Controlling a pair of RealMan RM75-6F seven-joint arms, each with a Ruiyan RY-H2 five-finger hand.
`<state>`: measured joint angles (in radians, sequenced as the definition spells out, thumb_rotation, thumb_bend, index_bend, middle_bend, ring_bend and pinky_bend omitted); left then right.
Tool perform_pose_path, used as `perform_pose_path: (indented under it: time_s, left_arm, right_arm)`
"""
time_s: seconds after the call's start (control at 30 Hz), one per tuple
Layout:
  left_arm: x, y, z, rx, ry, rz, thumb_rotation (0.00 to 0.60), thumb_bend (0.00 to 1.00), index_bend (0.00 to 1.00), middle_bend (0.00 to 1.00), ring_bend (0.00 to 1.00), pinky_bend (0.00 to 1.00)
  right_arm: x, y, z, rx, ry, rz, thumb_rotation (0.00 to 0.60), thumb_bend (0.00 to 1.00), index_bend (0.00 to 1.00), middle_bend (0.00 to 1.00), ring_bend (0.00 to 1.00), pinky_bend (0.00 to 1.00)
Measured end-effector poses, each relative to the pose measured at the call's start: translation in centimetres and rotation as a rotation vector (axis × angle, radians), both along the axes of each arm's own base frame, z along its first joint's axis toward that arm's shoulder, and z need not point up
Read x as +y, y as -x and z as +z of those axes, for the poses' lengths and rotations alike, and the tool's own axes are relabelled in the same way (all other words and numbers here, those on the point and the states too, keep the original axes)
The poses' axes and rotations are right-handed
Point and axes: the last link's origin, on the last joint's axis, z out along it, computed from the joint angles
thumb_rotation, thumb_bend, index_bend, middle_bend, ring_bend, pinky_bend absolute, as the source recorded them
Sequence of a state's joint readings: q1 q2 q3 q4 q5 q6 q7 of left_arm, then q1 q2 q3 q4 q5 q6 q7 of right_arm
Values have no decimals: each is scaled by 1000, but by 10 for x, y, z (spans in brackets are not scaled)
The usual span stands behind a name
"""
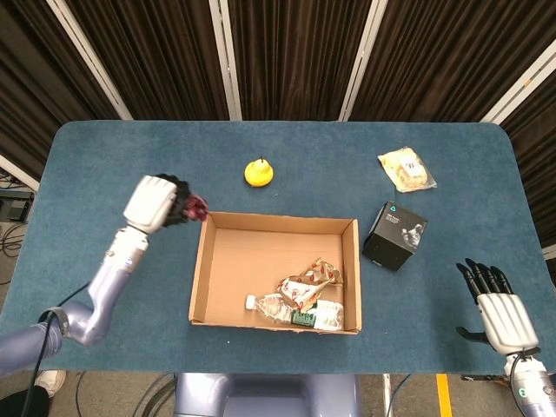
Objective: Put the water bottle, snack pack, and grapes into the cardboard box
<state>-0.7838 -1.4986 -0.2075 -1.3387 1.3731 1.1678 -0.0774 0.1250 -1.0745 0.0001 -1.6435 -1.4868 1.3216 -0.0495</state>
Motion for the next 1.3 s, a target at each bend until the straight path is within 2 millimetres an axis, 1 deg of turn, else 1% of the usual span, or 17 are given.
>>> perform_pose_path:
  time_s: [0.17,0.2,0.27,0.33,0.37,0.43,0.47,0.5,0.53,0.57,0.63,0.7,0.77,0.87,0.97,1.17,1.3]
  left_arm:
    - [-27,-71,-22,-23,98,-145,600,664,926,689,568,550]
    - [-31,-85,-29,-20,114,-175,600,646,925,683,564,549]
    - [-38,-105,-41,-18,137,-210,600,568,897,659,552,548]
    - [-46,-126,-57,-13,169,-241,600,453,782,603,530,544]
    - [-49,-133,-64,-6,184,-250,600,424,730,581,519,542]
    - [-52,-143,-77,22,209,-254,600,305,527,483,450,532]
    - [-52,-144,-82,37,217,-251,600,211,338,378,369,507]
    - [-52,-145,-87,58,226,-244,600,133,189,256,270,465]
    - [-52,-143,-90,74,234,-238,600,59,56,123,145,394]
    - [-52,-141,-93,90,242,-232,600,17,0,34,52,312]
    - [-51,-135,-97,131,263,-218,600,0,0,0,0,215]
    - [-49,-128,-100,187,295,-205,600,0,0,0,0,162]
    - [-48,-121,-101,231,338,-185,600,0,0,0,0,126]
    - [-46,-111,-93,275,405,-145,600,0,0,0,0,93]
    - [-49,-109,-79,289,429,-140,600,0,0,0,0,81]
    - [-62,-104,-49,282,425,-155,600,0,0,0,0,78]
    - [-74,-92,-19,267,378,-152,600,0,0,0,0,78]
  right_arm:
    - [5,-2,5,-21,5,18,600,28,0,0,0,0]
    - [5,-2,5,-24,5,20,600,28,0,0,0,0]
    - [6,-1,7,-30,6,22,600,27,0,0,0,0]
    - [7,0,9,-35,9,21,600,28,0,0,0,0]
    - [7,1,11,-38,11,20,600,28,0,0,0,0]
    - [8,3,13,-43,18,15,600,28,0,0,0,0]
    - [8,4,15,-44,22,13,600,27,0,0,0,0]
    - [8,5,16,-46,25,12,600,27,0,0,0,0]
    - [9,6,17,-47,28,10,600,27,0,0,0,0]
    - [9,7,18,-47,30,8,600,28,0,0,0,0]
    - [10,8,19,-48,31,5,600,28,0,0,0,0]
    - [10,9,19,-46,29,5,600,28,0,0,0,0]
    - [10,9,19,-45,27,7,600,28,0,0,0,0]
    - [11,7,18,-42,25,13,600,28,0,0,0,0]
    - [11,6,16,-39,23,16,600,27,0,0,0,0]
    - [11,3,15,-38,27,27,600,27,0,0,0,0]
    - [12,0,13,-36,21,37,600,27,0,0,0,0]
